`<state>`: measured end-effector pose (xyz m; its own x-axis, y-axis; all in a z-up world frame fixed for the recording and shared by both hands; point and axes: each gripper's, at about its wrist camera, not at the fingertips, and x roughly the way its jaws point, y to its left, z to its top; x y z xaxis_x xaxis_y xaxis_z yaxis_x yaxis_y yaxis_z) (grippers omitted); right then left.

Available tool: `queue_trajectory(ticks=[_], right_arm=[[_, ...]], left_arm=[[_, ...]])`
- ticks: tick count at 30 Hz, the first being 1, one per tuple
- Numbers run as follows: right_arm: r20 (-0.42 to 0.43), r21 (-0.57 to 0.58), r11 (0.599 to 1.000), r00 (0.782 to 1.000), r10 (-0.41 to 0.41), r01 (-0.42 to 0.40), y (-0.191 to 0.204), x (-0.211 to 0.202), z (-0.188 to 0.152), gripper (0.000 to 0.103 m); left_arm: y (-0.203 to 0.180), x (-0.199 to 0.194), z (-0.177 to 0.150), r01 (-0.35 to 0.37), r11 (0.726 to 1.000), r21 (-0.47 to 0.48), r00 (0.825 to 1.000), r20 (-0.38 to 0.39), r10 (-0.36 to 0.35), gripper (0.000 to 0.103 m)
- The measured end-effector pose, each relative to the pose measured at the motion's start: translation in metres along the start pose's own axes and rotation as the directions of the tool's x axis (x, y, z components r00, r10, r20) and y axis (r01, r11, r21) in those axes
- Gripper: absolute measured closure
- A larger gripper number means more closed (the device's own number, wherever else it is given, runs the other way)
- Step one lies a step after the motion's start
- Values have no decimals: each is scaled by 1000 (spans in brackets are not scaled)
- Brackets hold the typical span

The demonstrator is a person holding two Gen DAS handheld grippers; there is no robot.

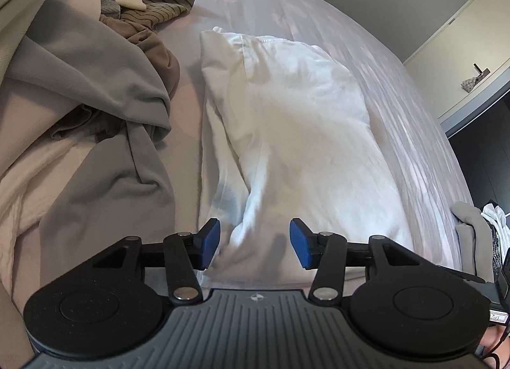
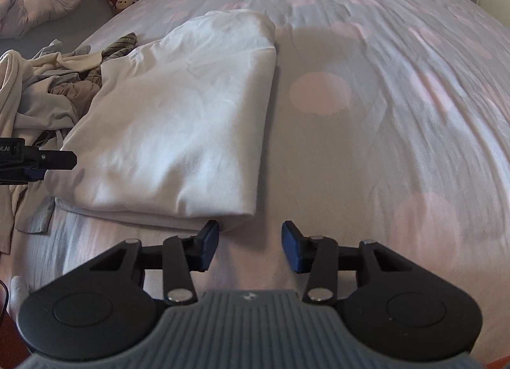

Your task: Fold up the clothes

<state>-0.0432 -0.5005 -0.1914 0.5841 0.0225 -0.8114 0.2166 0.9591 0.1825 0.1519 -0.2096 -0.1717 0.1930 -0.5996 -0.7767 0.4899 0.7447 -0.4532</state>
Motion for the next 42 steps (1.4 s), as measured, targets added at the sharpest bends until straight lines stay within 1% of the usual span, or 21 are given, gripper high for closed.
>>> queue_trajectory(ticks=[1,2,3,5,6,8,10,15,17,18,21,25,28,31,35,36,38,39,40,41,42], right_arm=[[2,-4,1000,1000,-3,3,1,1,1,57],[11,-3,1000,1000,-3,3,1,1,0,57],[26,4,1000,1000,3,-3,1,1,1,59],[49,30,1000,999,-2,1,-2,-2,2,60],[63,49,999,998,-6,2,-4,-3,2,64],[92,91,996,996,-7,-2,-10,-7,3,66],[93,107,994,996,3,-13,-11,-7,3,66],[60,19,1000,998,10,-11,4,0,3,67],[54,19,1000,999,-3,2,3,1,2,84],[71,44,999,997,-6,3,-1,-2,2,97],[155,53,998,987,-35,27,-2,-20,-4,98],[74,87,995,996,-54,47,-9,-13,-5,100],[29,93,994,998,-59,56,-10,-5,-3,101],[3,97,993,998,-67,66,-11,-3,-5,102],[-9,173,982,997,-75,76,-25,-9,-8,103],[15,198,979,998,-59,55,-29,-13,-9,103],[76,238,971,997,-21,2,-35,-22,-11,103],[112,253,967,994,0,-29,-38,-26,-11,98],[148,267,962,989,22,-61,-40,-30,-12,96],[189,275,954,980,67,-118,-43,-32,-12,95],[230,281,944,967,111,-175,-46,-35,-11,82]], left_arm=[[0,1,0,-2,1000,-2,1000,-3,2,61],[1,2,0,-3,1000,-5,1000,-7,3,73],[1,2,0,1,1000,-7,1000,-7,-1,89],[2,0,0,12,1000,-11,1000,8,-12,93],[3,-3,0,28,999,-15,999,22,-28,94],[4,-6,1,60,998,-27,997,44,-58,95],[6,-9,1,88,995,-43,995,59,-85,95],[6,-4,3,78,995,-56,996,44,-76,95],[5,-5,3,72,996,-53,996,48,-69,96],[5,-6,3,67,996,-51,997,50,-65,96],[8,-5,2,50,996,-69,998,37,-47,97],[7,6,1,9,998,-60,1000,-19,-10,97],[11,9,1,6,997,-71,999,-33,-8,97],[12,6,0,-1,997,-80,1000,-23,-1,96],[11,-8,-2,-68,993,-101,998,3,68,92],[13,-13,-3,-96,988,-120,995,21,99,89],[17,-24,-4,-145,976,-161,986,54,155,88],[22,-28,-5,-122,973,-194,987,76,139,88],[28,-30,-5,-69,972,-224,992,90,91,88],[33,-29,-5,-21,968,-250,994,96,46,87],[34,-26,-5,-7,965,-262,996,86,31,81]])
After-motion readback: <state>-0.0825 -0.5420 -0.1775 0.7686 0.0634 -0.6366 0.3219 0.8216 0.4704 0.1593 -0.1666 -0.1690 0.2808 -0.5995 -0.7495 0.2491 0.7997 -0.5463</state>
